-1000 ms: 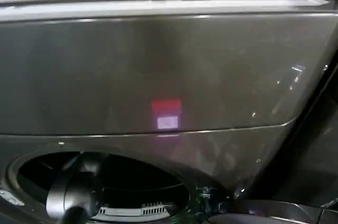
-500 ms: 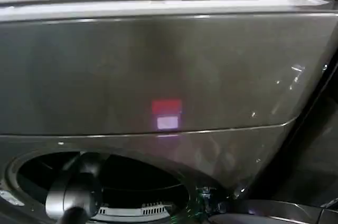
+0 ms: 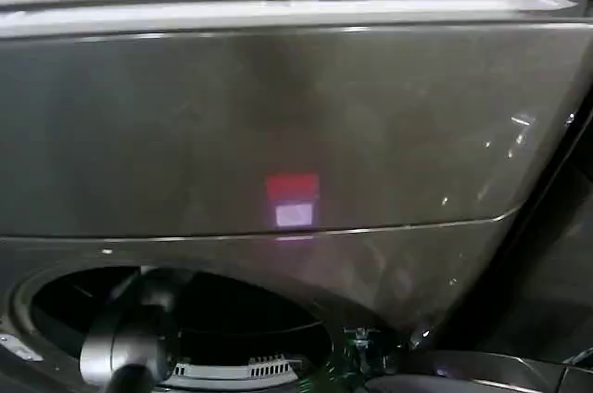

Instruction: Grasp the clothes from the dryer.

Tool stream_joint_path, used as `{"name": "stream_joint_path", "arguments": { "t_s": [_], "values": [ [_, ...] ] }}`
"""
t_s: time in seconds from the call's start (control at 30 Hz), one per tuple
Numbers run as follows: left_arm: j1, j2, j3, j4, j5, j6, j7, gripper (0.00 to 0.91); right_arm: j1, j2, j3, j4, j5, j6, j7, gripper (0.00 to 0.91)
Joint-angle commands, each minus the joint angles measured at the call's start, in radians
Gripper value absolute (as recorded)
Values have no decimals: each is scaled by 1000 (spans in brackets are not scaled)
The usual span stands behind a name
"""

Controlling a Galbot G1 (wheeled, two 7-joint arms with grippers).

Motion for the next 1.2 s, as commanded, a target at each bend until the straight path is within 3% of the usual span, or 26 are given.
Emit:
{"name": "stream_joint_path", "arguments": {
  "t_s": [0.03, 0.07, 0.1, 0.4, 0.6, 1.03, 1.2],
  "values": [
    [3, 0, -12, 8, 4, -13, -14, 205, 1, 0, -4, -3, -1, 6, 0, 907],
    [2, 0, -12, 10, 7, -19, -15, 125, 2, -1, -5, -3, -2, 6, 0, 907],
    [3, 0, -13, 12, 12, -18, -17, 102, 2, -2, -6, -4, -2, 7, 0, 907],
    [8, 2, -17, 14, 17, -25, -23, 80, 1, -7, -10, -16, -2, 14, -3, 907],
    [6, 1, -18, 12, 26, -25, -18, 0, 5, -6, -16, -17, -2, 15, -4, 907],
    [10, -3, -20, -36, -23, -6, 29, 0, 19, 2, -24, 2, 1, 6, -6, 907],
    [21, -6, -15, -86, -167, 17, -21, 0, 29, 15, -24, 40, 3, -13, -13, 907]
  ]
}}
